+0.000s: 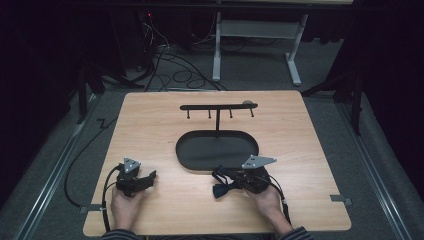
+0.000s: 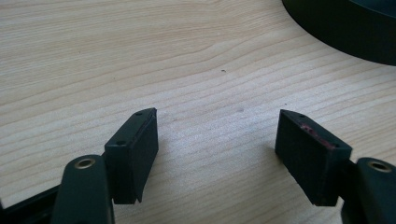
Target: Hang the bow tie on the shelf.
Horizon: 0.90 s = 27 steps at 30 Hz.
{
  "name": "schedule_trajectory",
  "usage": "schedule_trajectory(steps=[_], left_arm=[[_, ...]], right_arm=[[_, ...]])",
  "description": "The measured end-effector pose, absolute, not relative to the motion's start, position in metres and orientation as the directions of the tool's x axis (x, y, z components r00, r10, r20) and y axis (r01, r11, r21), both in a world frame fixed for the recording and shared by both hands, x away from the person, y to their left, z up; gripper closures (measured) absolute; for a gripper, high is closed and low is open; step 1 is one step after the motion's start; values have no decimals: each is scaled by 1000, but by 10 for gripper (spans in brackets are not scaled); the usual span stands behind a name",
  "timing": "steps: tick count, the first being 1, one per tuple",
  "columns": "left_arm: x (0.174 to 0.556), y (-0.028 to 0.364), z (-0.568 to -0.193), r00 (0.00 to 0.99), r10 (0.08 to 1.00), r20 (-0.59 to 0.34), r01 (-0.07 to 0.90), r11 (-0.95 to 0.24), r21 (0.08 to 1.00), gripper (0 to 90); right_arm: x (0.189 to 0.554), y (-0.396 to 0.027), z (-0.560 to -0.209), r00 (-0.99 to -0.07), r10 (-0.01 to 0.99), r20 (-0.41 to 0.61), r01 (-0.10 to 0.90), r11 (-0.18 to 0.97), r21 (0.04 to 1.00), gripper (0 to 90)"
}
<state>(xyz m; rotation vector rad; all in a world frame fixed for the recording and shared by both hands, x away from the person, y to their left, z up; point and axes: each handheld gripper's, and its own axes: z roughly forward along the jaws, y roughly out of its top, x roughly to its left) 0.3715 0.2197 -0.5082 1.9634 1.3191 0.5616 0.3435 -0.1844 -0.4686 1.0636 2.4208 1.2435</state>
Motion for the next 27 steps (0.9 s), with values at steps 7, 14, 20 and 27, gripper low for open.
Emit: schedule_trajectory(steps=[7, 14, 20, 27], left_arm=[[371, 220, -508, 389, 921, -28, 621, -239, 747, 306], [372, 220, -508, 389, 921, -29, 621, -239, 747, 306], [372, 220, -508, 389, 921, -29, 621, -239, 747, 305], [372, 220, -508, 389, 921, -29, 621, -239, 747, 306]], right_arm=[[341, -184, -457, -720, 686, 105, 474, 376, 796, 900], [339, -184, -448, -723, 685, 91, 457, 375, 807, 900], [340, -187, -440, -721, 688, 80, 440, 366, 820, 900], [342, -191, -428, -717, 693, 67, 423, 357, 833, 900]])
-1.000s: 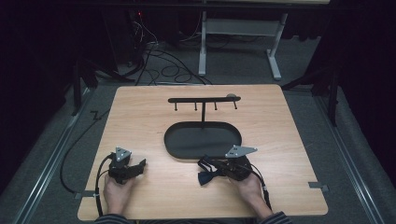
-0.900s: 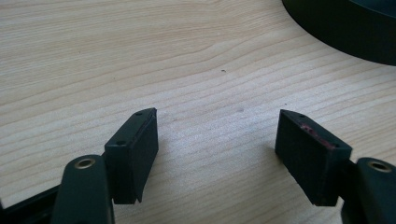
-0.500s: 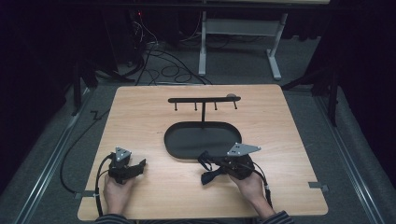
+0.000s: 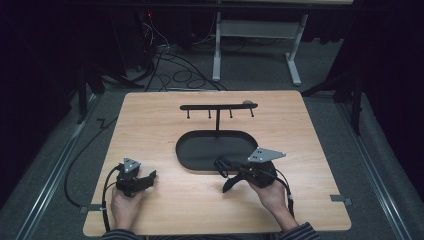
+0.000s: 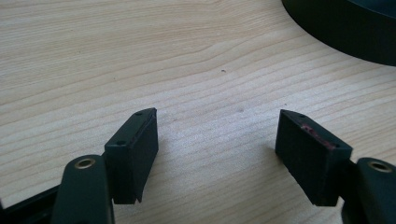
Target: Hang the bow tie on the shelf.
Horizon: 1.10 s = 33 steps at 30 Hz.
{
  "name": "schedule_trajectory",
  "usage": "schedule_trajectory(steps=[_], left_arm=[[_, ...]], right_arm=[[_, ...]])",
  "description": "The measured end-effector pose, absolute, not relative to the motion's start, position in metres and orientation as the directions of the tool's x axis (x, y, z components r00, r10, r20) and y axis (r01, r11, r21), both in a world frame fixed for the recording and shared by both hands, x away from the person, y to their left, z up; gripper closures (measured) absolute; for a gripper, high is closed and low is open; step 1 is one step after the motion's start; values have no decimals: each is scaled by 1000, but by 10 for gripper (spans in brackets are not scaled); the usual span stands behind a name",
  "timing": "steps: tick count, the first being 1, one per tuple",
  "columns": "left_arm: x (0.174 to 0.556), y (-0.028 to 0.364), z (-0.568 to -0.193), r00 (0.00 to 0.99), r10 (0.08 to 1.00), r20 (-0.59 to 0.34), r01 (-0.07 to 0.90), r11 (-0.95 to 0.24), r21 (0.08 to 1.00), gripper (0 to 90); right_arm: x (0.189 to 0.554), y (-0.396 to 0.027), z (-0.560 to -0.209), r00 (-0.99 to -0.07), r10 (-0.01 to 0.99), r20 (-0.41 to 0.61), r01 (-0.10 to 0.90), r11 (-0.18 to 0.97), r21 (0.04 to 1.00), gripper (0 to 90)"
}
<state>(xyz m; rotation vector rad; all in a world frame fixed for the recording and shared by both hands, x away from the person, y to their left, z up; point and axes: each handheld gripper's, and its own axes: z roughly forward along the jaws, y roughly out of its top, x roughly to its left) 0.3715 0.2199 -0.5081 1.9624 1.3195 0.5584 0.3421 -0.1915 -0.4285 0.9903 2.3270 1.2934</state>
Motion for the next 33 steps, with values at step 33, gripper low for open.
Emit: schedule_trajectory(steps=[33], left_arm=[[371, 220, -508, 388, 921, -25, 620, -241, 746, 305]], right_arm=[[365, -210, -378, -689, 723, 49, 371, 293, 881, 900]])
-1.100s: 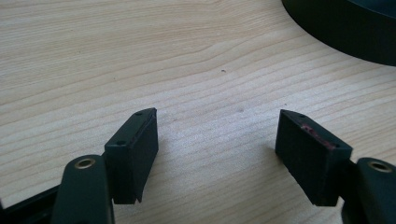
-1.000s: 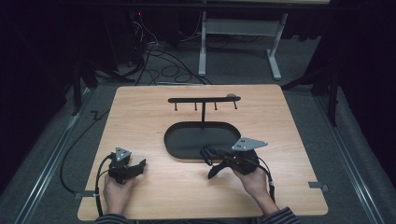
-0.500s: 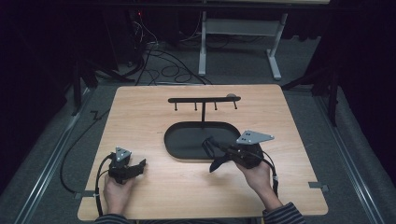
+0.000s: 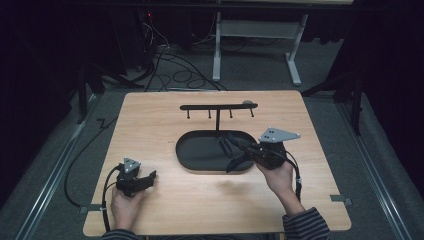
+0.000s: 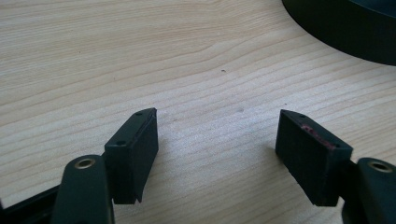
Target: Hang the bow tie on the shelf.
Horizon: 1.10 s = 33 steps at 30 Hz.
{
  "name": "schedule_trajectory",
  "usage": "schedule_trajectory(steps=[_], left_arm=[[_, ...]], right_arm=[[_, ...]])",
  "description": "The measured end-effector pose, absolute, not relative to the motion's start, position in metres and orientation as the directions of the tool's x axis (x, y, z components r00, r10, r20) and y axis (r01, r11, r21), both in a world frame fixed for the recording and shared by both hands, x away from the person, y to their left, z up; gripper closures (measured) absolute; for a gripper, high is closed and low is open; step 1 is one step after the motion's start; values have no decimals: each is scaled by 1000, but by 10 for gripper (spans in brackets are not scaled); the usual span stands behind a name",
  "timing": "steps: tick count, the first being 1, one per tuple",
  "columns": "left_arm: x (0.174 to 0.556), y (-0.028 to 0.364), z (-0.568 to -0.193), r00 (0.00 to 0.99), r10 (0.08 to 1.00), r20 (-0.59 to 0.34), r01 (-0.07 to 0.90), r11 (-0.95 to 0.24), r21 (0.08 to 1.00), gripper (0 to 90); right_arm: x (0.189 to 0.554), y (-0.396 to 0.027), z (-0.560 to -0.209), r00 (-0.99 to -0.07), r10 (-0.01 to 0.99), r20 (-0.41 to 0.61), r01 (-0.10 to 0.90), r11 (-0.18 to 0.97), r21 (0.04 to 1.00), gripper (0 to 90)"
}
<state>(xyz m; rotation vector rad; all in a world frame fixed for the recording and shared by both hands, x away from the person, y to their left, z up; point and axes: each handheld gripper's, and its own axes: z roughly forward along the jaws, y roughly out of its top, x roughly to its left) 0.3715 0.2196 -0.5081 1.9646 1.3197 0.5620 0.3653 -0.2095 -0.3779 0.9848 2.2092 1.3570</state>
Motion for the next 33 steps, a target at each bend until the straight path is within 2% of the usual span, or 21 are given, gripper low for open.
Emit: schedule_trajectory(steps=[33], left_arm=[[372, 220, -508, 389, 921, -29, 621, -239, 747, 304]], right_arm=[[402, -207, -347, -651, 757, 53, 346, 233, 909, 900]])
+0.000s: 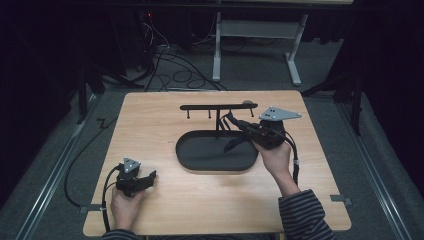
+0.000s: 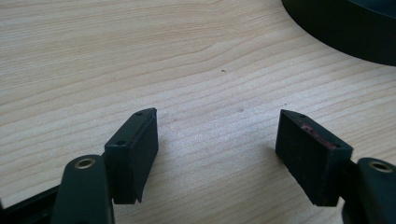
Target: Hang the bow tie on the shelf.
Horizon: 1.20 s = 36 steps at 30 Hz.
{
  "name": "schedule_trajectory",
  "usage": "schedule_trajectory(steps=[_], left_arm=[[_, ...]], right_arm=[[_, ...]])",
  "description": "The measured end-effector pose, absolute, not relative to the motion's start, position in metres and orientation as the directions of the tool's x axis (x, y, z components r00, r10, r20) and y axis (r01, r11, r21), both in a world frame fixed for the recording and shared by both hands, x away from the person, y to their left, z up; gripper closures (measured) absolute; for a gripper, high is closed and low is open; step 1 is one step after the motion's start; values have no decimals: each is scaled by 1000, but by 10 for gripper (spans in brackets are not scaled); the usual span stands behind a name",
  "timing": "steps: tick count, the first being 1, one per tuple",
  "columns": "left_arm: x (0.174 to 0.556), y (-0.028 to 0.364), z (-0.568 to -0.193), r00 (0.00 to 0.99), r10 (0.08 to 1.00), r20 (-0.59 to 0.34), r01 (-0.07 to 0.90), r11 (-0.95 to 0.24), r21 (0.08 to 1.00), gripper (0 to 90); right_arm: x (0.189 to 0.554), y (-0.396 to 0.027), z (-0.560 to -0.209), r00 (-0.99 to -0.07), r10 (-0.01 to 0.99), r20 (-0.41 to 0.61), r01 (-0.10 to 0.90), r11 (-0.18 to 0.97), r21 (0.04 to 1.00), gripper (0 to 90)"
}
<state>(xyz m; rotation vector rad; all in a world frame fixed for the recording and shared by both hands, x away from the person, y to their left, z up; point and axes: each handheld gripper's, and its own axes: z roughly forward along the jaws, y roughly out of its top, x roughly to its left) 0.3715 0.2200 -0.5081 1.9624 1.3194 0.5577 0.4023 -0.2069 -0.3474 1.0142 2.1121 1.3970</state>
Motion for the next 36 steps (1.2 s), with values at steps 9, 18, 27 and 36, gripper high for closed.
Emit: schedule_trajectory(steps=[9, 18, 27, 36], left_arm=[[372, 220, -508, 390, 920, -31, 621, -238, 747, 303], [372, 221, -508, 388, 921, -32, 622, -236, 746, 303], [372, 221, -508, 388, 921, -33, 622, -236, 747, 303], [372, 221, -508, 389, 921, -33, 622, -236, 746, 303]], right_arm=[[414, -206, -348, -619, 783, 58, 371, 226, 901, 900], [422, -205, -350, -589, 806, 51, 387, 226, 894, 900], [428, -203, -353, -554, 832, 39, 409, 232, 883, 900], [432, -201, -356, -527, 850, 31, 431, 236, 871, 900]])
